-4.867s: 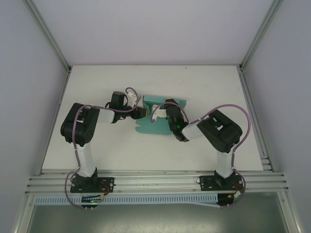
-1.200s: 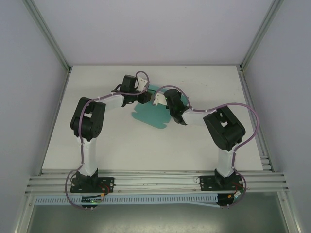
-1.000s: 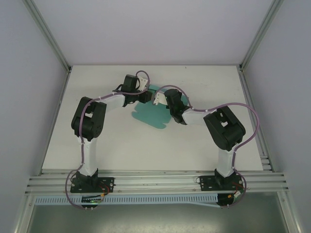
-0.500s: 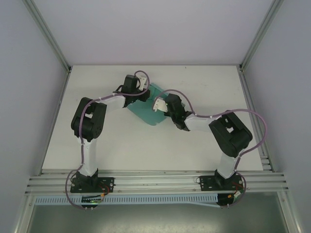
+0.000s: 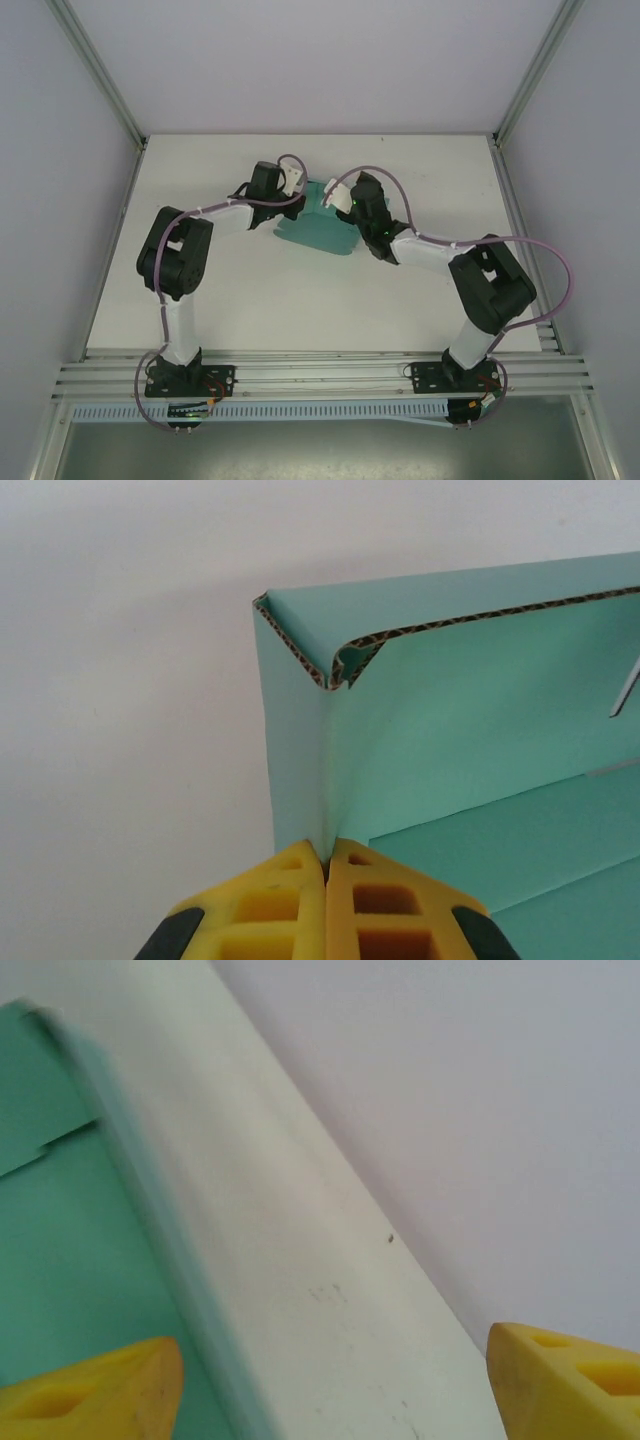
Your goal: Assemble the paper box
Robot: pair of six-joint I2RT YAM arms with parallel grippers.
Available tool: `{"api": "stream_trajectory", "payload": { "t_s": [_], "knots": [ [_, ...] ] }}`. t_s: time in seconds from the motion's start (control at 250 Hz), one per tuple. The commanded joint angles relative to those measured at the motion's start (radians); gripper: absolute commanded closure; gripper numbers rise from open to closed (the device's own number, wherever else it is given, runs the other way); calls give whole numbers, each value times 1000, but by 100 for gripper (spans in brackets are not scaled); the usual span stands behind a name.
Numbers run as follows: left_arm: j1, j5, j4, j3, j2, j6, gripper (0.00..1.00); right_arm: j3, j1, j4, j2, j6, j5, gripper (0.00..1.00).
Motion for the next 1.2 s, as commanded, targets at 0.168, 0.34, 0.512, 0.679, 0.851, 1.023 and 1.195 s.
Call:
{"api": "stream_trajectory", "payload": {
  "t_s": [0.168, 0.34, 0.512, 0.679, 0.851, 1.023, 1.195],
  "knots": [
    [-9, 34, -243, 6, -47, -33, 100, 51, -56, -384, -70, -93, -398, 18],
    [-15, 15, -295, 52, -23, -21, 100, 164, -56, -373, 49, -183, -369, 22],
    [-23, -19, -327, 87, 1, -11, 100, 280, -56, -352, 188, -279, -292, 29],
    [-26, -35, -342, 107, 18, -21, 100, 331, -56, -421, 252, -305, -316, 63],
    [-27, -34, -352, 141, 48, -31, 100, 293, -54, -349, 249, -327, -308, 100],
    [-26, -63, -338, 176, 93, -59, 93, 256, -41, -329, 227, -336, -319, 100],
    [-25, -53, -273, 182, 110, -86, 80, 224, -18, -322, 209, -334, -331, 100]
  ]
}}
